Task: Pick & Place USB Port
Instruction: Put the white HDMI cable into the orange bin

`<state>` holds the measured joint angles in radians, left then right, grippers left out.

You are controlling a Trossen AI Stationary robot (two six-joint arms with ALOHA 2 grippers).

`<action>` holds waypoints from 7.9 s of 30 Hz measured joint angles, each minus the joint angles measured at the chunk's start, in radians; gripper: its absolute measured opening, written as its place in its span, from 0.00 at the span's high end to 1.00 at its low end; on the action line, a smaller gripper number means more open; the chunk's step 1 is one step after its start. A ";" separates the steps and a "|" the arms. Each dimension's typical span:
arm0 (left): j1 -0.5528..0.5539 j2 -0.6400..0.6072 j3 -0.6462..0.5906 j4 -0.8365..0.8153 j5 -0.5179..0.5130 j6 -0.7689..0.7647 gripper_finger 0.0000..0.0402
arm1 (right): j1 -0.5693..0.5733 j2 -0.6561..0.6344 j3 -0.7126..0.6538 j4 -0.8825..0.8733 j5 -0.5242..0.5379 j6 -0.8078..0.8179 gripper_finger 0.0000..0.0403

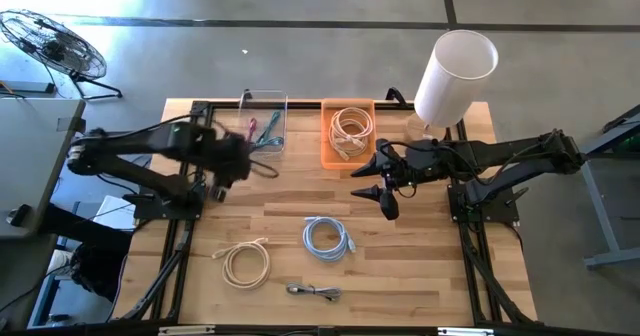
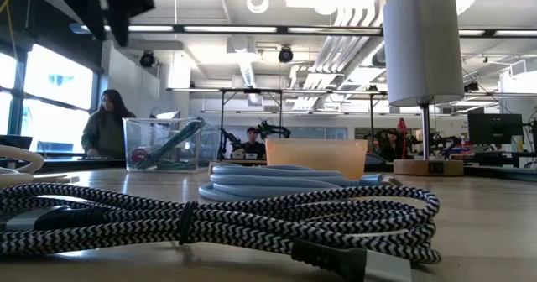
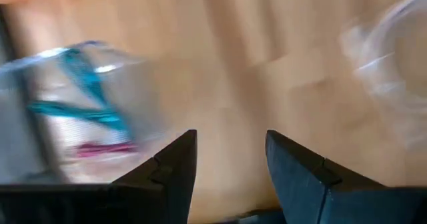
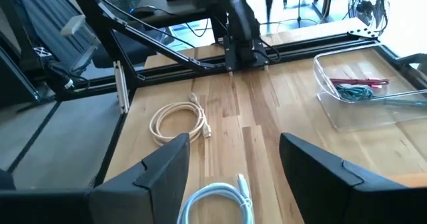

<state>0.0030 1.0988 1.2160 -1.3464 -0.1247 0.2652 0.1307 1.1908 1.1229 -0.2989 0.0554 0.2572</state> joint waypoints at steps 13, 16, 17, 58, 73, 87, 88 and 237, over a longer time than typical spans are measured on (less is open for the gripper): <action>-0.423 0.070 -0.001 -0.041 -0.012 -0.670 0.57 | 0.002 0.000 0.000 0.011 -0.010 -0.052 0.44; -0.500 0.135 -0.001 -0.040 -0.019 -0.724 0.57 | 0.010 0.000 0.000 0.011 -0.013 -0.048 0.44; -0.522 0.156 -0.002 -0.038 -0.022 -0.739 0.57 | 0.013 0.000 0.000 0.011 -0.013 -0.048 0.44; -0.670 0.426 -0.256 0.435 0.065 -0.870 0.57 | 0.250 0.000 0.001 -0.032 0.009 -0.022 0.44; -0.670 0.426 -0.435 0.707 0.100 -0.906 0.61 | 0.249 0.000 0.001 -0.029 0.040 -0.039 0.44; -0.652 0.392 -0.396 0.647 -0.024 -0.951 0.88 | 0.249 0.000 0.001 0.010 0.049 -0.109 0.44; -0.646 0.376 -0.368 0.624 -0.045 -0.950 0.88 | 0.249 0.000 0.001 0.017 0.052 -0.128 0.44; 0.287 0.132 0.206 0.418 -0.027 0.165 0.55 | -0.225 0.273 0.037 -0.146 0.533 -0.310 0.99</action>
<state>0.2903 1.2312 1.4223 -0.9286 -0.1514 0.4297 -0.0942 1.4638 1.1599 -0.4449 0.5884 -0.0526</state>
